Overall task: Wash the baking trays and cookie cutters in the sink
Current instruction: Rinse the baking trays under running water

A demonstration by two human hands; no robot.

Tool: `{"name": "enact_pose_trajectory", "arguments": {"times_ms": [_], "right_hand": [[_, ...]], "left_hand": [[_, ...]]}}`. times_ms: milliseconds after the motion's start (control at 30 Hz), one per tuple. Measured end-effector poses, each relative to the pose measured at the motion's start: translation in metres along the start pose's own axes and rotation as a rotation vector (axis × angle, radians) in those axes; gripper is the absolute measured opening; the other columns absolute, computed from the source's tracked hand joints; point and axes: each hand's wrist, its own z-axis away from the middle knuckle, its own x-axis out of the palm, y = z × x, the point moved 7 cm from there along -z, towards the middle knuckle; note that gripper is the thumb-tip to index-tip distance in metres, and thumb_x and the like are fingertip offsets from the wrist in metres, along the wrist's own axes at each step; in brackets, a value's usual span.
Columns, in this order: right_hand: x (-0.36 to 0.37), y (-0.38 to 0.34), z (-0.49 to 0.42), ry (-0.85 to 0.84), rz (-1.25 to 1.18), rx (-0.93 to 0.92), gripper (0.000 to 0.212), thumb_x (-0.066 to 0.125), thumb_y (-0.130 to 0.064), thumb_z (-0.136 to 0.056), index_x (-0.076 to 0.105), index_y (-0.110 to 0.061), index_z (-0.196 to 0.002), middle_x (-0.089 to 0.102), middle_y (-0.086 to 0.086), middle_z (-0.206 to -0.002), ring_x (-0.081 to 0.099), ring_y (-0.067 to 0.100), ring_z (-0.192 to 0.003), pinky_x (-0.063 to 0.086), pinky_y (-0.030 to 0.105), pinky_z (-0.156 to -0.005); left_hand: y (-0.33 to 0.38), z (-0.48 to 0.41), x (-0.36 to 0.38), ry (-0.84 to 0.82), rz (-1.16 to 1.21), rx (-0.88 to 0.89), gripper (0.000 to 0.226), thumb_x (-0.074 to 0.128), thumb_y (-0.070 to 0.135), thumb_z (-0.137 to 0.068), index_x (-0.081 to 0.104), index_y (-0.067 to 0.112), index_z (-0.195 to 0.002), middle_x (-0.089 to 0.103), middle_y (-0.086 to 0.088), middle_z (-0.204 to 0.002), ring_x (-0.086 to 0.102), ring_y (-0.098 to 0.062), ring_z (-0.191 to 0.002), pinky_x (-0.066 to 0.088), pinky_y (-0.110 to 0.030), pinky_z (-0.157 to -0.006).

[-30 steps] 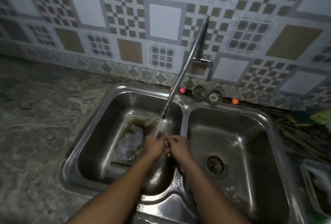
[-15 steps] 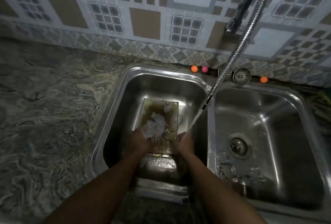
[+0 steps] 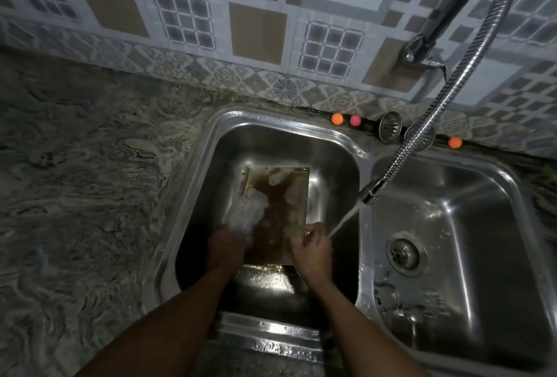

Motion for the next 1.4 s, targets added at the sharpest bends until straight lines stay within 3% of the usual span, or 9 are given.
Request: {"name": "enact_pose_trajectory", "arguments": {"times_ms": [133, 333, 433, 567, 700, 833, 967, 1100, 1400], "right_hand": [[-0.027, -0.026, 0.012, 0.089, -0.144, -0.065, 0.017, 0.07, -0.017, -0.077, 0.057, -0.023, -0.087, 0.056, -0.004, -0.058, 0.051, 0.007, -0.048, 0.045, 0.031, -0.048], [-0.05, -0.079, 0.032, 0.12, -0.22, -0.224, 0.018, 0.069, -0.015, -0.072, 0.056, -0.025, -0.081, 0.06, 0.003, -0.088, 0.057, 0.011, -0.074, 0.047, 0.021, -0.065], [-0.064, -0.083, 0.038, 0.152, -0.218, -0.274, 0.016, 0.072, -0.016, -0.074, 0.06, -0.013, -0.084, 0.064, -0.005, -0.098, 0.062, 0.011, -0.092, 0.05, 0.028, -0.081], [-0.077, -0.083, 0.054, 0.144, -0.24, -0.332, 0.023, 0.073, -0.01, -0.077, 0.061, -0.02, -0.093, 0.059, 0.003, -0.091, 0.056, 0.008, -0.074, 0.047, 0.016, -0.067], [-0.089, -0.066, 0.063, 0.174, -0.279, -0.269, 0.036, 0.069, -0.007, -0.08, 0.059, -0.025, -0.109, 0.059, 0.002, -0.097, 0.059, 0.009, -0.076, 0.048, 0.012, -0.059], [-0.11, -0.031, 0.049, 0.192, -0.227, -0.103, 0.042, 0.057, -0.016, -0.092, 0.052, -0.026, -0.133, 0.064, -0.002, -0.119, 0.063, 0.01, -0.096, 0.056, 0.028, -0.08], [-0.106, -0.016, 0.049, 0.156, -0.165, -0.012, 0.039, 0.048, -0.005, -0.095, 0.052, -0.011, -0.134, 0.064, 0.007, -0.119, 0.055, 0.014, -0.095, 0.044, 0.024, -0.082], [-0.1, -0.015, 0.049, 0.144, -0.174, 0.036, 0.036, 0.042, 0.001, -0.095, 0.056, -0.011, -0.127, 0.065, 0.005, -0.111, 0.058, 0.017, -0.092, 0.052, 0.035, -0.086], [-0.107, -0.015, 0.041, 0.059, -0.145, -0.017, 0.033, 0.044, -0.005, -0.098, 0.058, -0.013, -0.127, 0.065, 0.004, -0.112, 0.055, 0.014, -0.088, 0.042, 0.02, -0.073]], "left_hand": [[0.006, 0.014, 0.007, -0.033, 0.051, -0.017, 0.019, 0.062, 0.006, -0.085, 0.069, 0.001, -0.102, 0.071, -0.017, -0.097, 0.068, -0.033, -0.094, 0.052, -0.031, -0.071], [0.033, 0.036, 0.03, -0.162, 0.307, 0.072, 0.016, 0.057, -0.001, -0.086, 0.067, 0.01, -0.092, 0.072, -0.011, -0.097, 0.065, -0.027, -0.091, 0.052, -0.029, -0.08], [0.049, 0.051, 0.035, -0.215, 0.347, 0.086, 0.014, 0.06, 0.0, -0.087, 0.068, 0.01, -0.09, 0.067, 0.001, -0.082, 0.062, -0.019, -0.082, 0.044, -0.022, -0.069], [0.051, 0.055, 0.049, -0.269, 0.373, 0.079, 0.016, 0.06, 0.001, -0.086, 0.07, 0.01, -0.093, 0.072, -0.005, -0.09, 0.066, -0.022, -0.081, 0.057, -0.03, -0.068], [0.054, 0.059, 0.054, -0.292, 0.384, 0.059, 0.01, 0.057, 0.003, -0.087, 0.066, 0.007, -0.09, 0.07, -0.017, -0.094, 0.066, -0.03, -0.085, 0.057, -0.038, -0.075], [0.07, 0.075, 0.032, -0.3, 0.5, 0.047, 0.024, 0.05, 0.002, -0.092, 0.059, 0.012, -0.112, 0.065, -0.01, -0.105, 0.061, -0.019, -0.083, 0.05, -0.027, -0.058], [0.066, 0.074, 0.015, -0.28, 0.585, 0.047, 0.033, 0.056, 0.005, -0.09, 0.053, 0.016, -0.121, 0.061, -0.005, -0.121, 0.067, -0.026, -0.087, 0.051, -0.027, -0.046], [0.074, 0.085, 0.001, -0.324, 0.629, 0.13, 0.065, 0.061, 0.002, -0.09, 0.036, 0.032, -0.142, 0.048, 0.001, -0.13, 0.069, -0.028, -0.087, 0.049, -0.026, -0.042], [0.088, 0.114, -0.004, -0.624, 0.646, 0.092, 0.039, 0.064, -0.002, -0.089, 0.065, 0.023, -0.119, 0.061, -0.01, -0.125, 0.066, -0.024, -0.1, 0.058, -0.03, -0.062]]}}
